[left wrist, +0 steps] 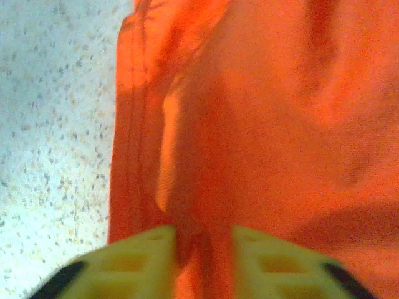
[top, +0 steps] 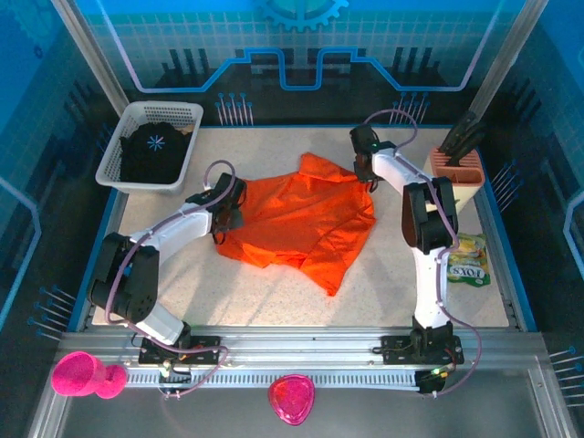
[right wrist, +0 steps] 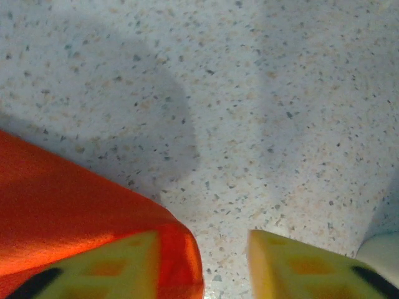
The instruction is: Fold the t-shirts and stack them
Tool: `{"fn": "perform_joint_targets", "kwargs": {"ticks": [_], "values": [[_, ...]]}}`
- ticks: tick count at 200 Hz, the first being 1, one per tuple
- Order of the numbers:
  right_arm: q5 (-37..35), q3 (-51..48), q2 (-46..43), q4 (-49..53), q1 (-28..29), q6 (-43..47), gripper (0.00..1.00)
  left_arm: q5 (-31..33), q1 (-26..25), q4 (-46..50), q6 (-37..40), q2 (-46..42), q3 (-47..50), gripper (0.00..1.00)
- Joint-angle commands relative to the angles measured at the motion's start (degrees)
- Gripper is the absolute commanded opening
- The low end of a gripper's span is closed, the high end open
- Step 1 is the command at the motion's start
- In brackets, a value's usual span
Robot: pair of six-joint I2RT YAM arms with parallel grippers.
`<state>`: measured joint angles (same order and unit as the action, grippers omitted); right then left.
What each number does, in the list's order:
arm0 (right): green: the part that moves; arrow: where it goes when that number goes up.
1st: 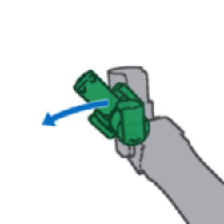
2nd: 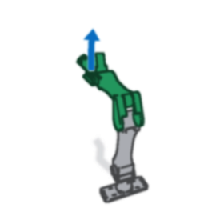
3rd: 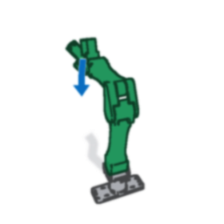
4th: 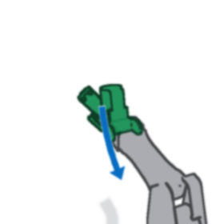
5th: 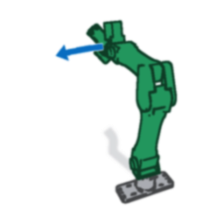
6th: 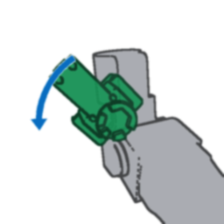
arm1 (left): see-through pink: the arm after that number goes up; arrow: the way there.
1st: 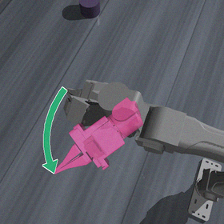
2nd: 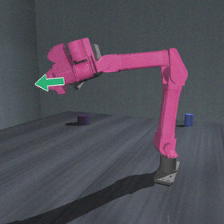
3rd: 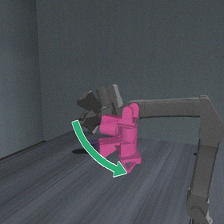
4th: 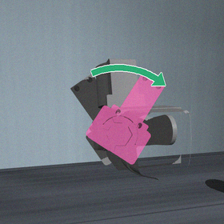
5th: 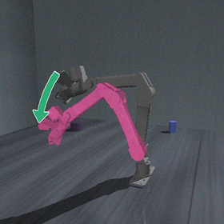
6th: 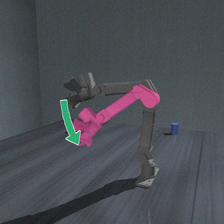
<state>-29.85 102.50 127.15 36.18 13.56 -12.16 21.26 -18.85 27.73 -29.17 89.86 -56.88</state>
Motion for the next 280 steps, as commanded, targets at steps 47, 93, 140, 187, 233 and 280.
{"fn": "perform_joint_targets", "kwargs": {"ticks": [47, 93, 140, 187, 233, 280], "values": [[12.1, -20.2, -23.1, 2.4, 4.1, -4.9, 0.88, -4.9, -1.1, 8.4, -3.4, -8.9, 2.4, 0.89], [13.2, -36.3, -37.6, 5.5, 20.2, -10.1, 0.84, -8.2, -5.8, 13.6, -10.7, -14.1, 9.5, 0.89], [21.2, -41.6, -37.8, 4.2, 35.5, -15.1, 0.68, -11.4, -15.9, 5.9, -17.8, -12.4, 12.8, 0.88], [21.2, -40.8, -31.0, 2.6, 39.5, -17.6, 0.61, -10.1, -21.5, 2.2, -18.9, 2.4, 7.5, 0.85], [17.5, -42.1, -28.8, 4.8, 44.0, -20.5, 0.61, -6.7, -22.3, 1.5, -21.6, 6.3, 6.7, 0.72], [8.2, -42.3, -26.7, 7.9, 44.3, -24.4, 0.42, -4.1, -22.2, 3.7, -19.9, 4.8, 4.4, 0.47]]}}
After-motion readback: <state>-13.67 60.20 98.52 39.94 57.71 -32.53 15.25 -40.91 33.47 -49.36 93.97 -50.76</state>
